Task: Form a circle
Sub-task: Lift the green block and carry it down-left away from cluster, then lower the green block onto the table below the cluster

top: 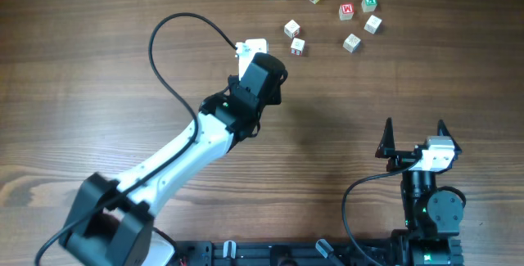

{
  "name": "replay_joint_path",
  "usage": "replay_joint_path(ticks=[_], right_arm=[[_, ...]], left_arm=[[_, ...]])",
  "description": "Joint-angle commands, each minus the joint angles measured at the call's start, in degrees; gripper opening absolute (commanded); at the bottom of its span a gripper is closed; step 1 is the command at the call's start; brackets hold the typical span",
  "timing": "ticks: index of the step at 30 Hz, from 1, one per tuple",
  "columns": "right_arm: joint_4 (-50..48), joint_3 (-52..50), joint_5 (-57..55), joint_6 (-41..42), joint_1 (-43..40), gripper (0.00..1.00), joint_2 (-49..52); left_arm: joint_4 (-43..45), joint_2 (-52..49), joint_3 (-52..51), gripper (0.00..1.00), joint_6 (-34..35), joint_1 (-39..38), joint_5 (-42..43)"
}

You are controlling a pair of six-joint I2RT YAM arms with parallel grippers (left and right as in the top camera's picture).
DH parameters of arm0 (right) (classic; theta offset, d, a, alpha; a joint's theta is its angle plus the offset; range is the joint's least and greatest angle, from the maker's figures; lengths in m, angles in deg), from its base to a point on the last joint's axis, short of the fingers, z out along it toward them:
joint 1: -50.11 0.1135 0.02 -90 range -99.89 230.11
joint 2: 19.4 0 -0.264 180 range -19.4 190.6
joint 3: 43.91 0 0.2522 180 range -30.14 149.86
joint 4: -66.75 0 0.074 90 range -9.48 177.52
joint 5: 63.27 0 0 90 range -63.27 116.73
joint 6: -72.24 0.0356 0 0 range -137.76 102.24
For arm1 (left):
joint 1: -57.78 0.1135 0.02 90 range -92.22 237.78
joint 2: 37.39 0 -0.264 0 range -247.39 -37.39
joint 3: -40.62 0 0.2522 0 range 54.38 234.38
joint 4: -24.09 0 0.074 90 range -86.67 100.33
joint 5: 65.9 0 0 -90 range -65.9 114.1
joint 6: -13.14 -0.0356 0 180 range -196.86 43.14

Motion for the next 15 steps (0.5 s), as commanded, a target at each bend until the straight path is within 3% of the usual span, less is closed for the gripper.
replay_joint_path(ticks=[1,15], right_arm=[[-0.2,-0.1,0.7,-0.5,-0.2,1.0,-0.5],[-0.2,-0.1,0.7,-0.5,-0.2,1.0,-0.5]], left_arm=[[4.7,-6.0,-0.7,0.13,2.9,1.0,-0.7],[14.4,-17.7,-0.7,0.13,2.9,2.3,-1.0]])
